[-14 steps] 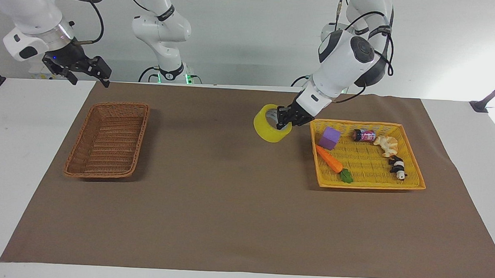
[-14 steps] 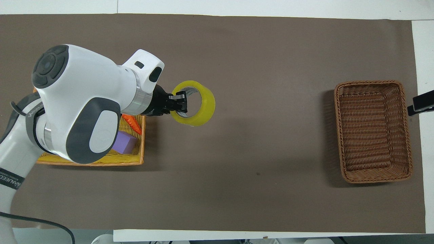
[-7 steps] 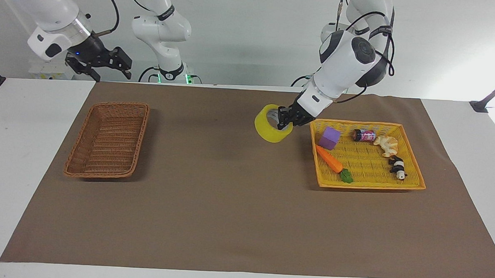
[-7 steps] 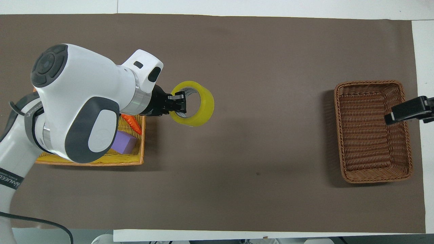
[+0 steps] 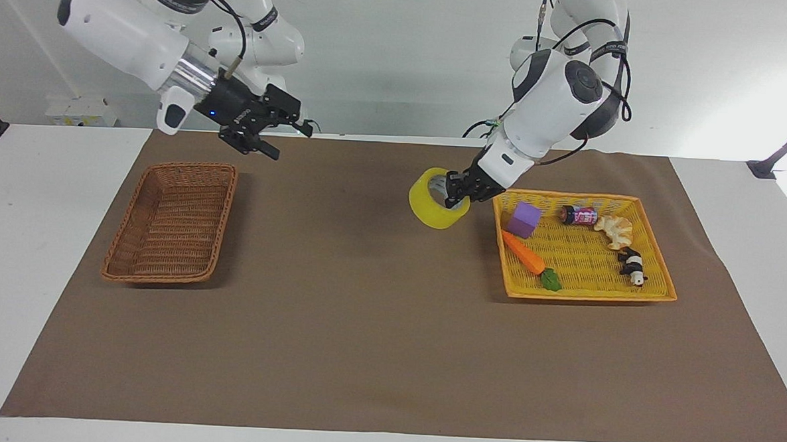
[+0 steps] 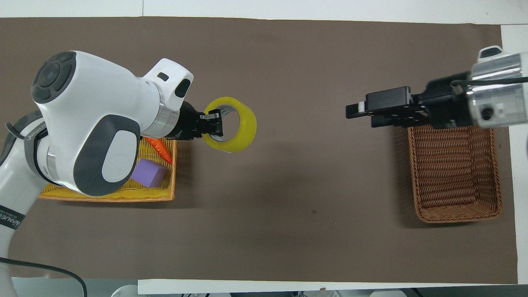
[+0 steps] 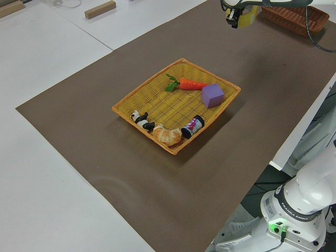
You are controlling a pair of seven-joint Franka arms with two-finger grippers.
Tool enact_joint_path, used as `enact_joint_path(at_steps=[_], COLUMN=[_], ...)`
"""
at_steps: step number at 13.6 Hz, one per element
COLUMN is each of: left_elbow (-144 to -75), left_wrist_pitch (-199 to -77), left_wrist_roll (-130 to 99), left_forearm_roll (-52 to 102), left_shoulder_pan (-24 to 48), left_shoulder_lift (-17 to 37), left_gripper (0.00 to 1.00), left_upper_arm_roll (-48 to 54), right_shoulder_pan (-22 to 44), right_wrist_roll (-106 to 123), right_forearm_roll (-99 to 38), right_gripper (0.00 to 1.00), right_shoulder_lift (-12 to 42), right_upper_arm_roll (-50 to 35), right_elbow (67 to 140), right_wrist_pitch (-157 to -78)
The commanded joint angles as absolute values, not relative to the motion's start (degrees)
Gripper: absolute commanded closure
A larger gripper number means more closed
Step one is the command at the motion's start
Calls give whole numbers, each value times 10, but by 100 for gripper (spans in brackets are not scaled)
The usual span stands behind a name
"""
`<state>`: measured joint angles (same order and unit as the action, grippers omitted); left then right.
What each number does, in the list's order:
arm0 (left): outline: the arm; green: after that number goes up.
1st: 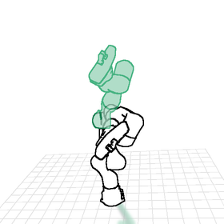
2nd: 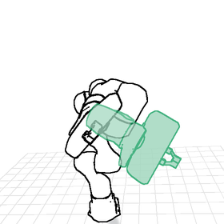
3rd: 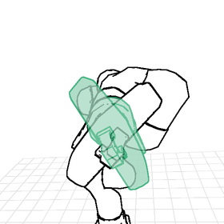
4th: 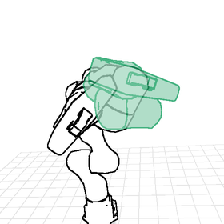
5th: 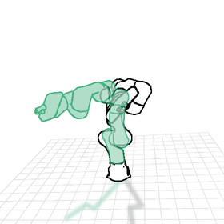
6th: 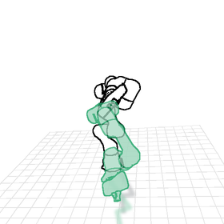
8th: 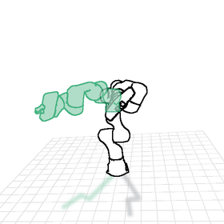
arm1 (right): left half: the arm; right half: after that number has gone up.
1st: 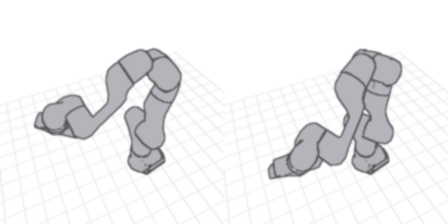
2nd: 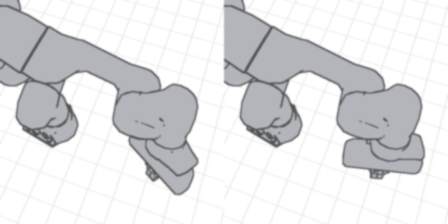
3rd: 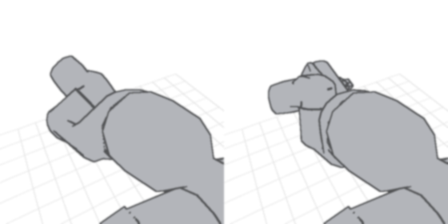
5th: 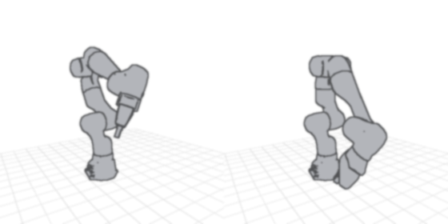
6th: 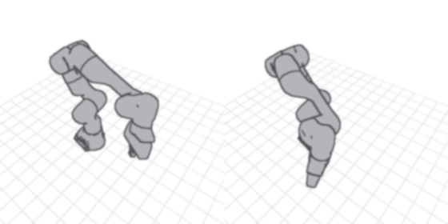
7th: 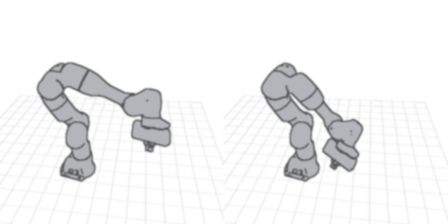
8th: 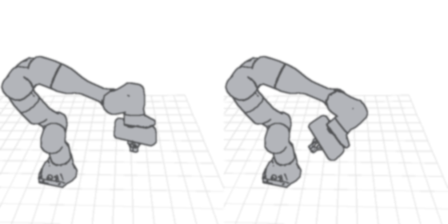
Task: Move tape to another basket
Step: 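Hold the tape with the left gripper while the right gripper reaches it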
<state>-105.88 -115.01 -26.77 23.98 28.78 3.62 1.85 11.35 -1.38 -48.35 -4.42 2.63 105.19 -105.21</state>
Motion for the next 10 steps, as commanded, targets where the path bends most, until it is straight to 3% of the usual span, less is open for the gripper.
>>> enact_joint_path(at_steps=[1, 10], left_elbow=[-1057, -1058], left_wrist_pitch=[-1138, -1134], left_wrist_roll=[-268, -266], left_forearm_roll=[248, 246], left_shoulder_pan=[281, 272], left_shoulder_lift=[29, 28], left_gripper=[100, 100], left_upper_arm_roll=[19, 19], right_shoulder_pan=[167, 216], right_wrist_roll=[21, 122], right_forearm_roll=[-598, -783], right_gripper=[0, 0], right_shoulder_lift=[-37, 44], right_upper_arm_roll=[25, 25], right_elbow=[1112, 1143], right_wrist_pitch=[-1161, -1216])
